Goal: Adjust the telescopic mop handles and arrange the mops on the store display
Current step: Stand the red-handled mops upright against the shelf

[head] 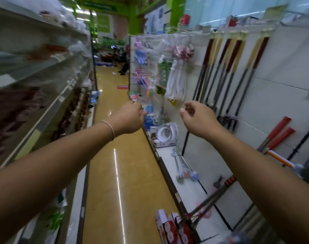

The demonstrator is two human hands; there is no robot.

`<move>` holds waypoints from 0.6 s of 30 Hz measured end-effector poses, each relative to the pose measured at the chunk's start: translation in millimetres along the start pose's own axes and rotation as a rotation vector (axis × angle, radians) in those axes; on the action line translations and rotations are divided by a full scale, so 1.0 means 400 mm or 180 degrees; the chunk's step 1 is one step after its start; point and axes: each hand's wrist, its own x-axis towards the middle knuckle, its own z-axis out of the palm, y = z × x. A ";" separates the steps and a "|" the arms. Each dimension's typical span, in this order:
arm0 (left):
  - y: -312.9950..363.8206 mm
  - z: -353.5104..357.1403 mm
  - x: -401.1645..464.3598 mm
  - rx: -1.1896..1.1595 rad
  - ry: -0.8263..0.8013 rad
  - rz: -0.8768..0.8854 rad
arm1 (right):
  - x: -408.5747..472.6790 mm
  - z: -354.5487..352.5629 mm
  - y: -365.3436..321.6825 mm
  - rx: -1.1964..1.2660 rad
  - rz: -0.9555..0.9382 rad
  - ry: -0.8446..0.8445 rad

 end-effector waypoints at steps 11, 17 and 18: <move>0.021 0.231 0.358 -0.0001 -0.0404 0.0399 | 0.314 0.088 0.284 -0.0460 0.0465 -0.0230; 0.027 0.297 0.577 0.0017 -0.0406 0.0378 | 0.513 0.099 0.396 -0.0439 0.0549 -0.0169; 0.032 0.316 0.605 -0.0022 -0.0446 0.0404 | 0.535 0.102 0.415 -0.0431 0.0580 -0.0160</move>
